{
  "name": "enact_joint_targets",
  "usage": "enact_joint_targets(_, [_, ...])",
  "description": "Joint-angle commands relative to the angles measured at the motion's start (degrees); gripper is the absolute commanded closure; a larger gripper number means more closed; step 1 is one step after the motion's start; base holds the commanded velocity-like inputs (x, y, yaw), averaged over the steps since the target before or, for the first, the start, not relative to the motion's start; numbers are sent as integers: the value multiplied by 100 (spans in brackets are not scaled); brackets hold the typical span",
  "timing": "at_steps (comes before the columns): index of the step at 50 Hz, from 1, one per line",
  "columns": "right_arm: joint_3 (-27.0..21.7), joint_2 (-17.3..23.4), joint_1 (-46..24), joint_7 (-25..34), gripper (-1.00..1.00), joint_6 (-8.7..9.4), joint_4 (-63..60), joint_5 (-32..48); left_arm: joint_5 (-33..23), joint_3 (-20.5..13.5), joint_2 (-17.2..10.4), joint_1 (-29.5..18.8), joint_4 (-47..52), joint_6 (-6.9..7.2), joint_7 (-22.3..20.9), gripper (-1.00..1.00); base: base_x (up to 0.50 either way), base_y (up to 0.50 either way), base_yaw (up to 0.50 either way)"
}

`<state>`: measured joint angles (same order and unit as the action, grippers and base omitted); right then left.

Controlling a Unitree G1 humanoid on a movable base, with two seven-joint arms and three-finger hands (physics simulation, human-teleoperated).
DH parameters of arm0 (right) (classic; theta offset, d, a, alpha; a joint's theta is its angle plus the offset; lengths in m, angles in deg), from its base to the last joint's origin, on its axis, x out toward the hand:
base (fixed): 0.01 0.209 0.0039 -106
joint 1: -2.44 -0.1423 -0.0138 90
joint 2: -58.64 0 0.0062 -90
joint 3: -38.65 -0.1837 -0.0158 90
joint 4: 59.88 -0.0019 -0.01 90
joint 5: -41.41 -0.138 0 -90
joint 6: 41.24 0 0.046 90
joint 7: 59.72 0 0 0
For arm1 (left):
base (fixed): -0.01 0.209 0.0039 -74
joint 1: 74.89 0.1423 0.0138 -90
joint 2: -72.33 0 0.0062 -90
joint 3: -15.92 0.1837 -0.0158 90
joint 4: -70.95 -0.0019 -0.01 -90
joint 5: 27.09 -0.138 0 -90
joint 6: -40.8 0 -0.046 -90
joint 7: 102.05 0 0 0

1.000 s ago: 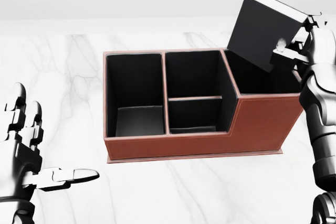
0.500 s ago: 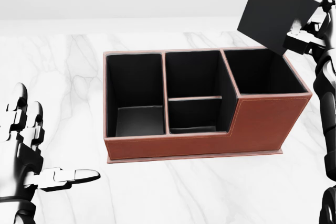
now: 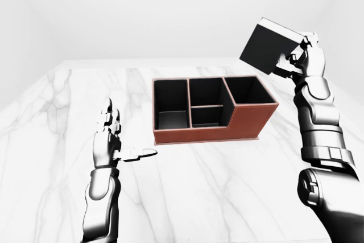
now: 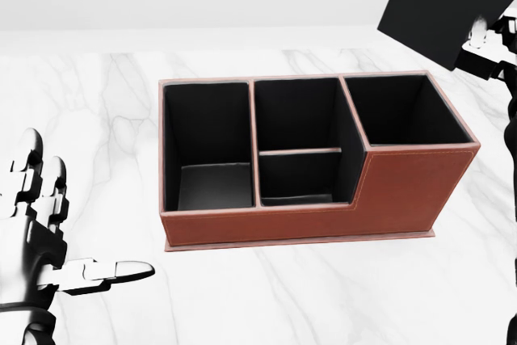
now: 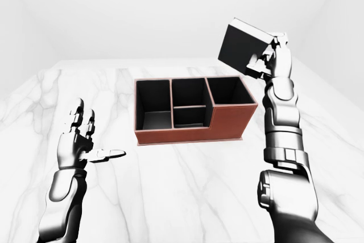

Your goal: Pick up the book and place it in the right compartment of the caddy.

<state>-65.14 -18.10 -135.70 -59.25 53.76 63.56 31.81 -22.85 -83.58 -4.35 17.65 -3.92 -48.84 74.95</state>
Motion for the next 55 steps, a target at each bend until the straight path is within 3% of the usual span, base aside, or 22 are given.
enact_joint_targets(1, [-157, 24, 95, -27, 100, 0, -473, -185, -3, 1, 0, -3, -33, -23, 2, -100, 0, 0, 0])
enact_joint_targets(8, [-184, -25, 319, -7, 100, 0, -677, -191, -1, 0, -4, 1, 4, 6, 1, -100, 0, 0, 0])
enact_joint_targets(26, [-198, -131, 622, 82, 100, 0, -615, -27, -1, -8, -11, -6, -106, -94, -12, -100, 0, 0, 0])
enact_joint_targets(55, [-140, -264, 819, 120, 100, 0, -624, 66, -25, 10, 3, 11, -18, -13, -4, -100, 0, 0, 0])
